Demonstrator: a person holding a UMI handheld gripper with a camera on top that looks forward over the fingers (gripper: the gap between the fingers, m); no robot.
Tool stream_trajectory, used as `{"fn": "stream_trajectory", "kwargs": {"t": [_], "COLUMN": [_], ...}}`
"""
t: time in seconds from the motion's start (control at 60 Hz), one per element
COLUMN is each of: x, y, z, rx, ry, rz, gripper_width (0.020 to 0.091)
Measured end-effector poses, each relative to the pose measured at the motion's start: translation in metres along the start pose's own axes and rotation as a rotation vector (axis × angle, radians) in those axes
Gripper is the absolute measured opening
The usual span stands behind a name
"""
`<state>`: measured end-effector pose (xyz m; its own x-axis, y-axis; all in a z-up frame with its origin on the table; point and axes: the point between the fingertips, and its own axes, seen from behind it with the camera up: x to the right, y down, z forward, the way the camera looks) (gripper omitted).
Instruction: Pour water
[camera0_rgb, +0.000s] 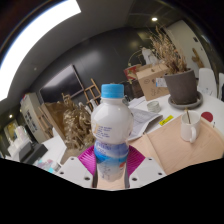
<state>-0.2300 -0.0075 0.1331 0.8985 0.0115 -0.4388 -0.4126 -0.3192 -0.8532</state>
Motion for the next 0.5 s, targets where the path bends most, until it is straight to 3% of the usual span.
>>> {"fn": "stream_trajectory", "kwargs": {"t": [0.2,0.5], "x": [0.036,0.104], "y": [-0.074,-0.102], "z": [0.017,0.04], "rx": [0.031,0.074], "ry": [-0.133,-0.251], "rz": [0.685,1.407], "gripper_width": [0.035,0.0352]}}
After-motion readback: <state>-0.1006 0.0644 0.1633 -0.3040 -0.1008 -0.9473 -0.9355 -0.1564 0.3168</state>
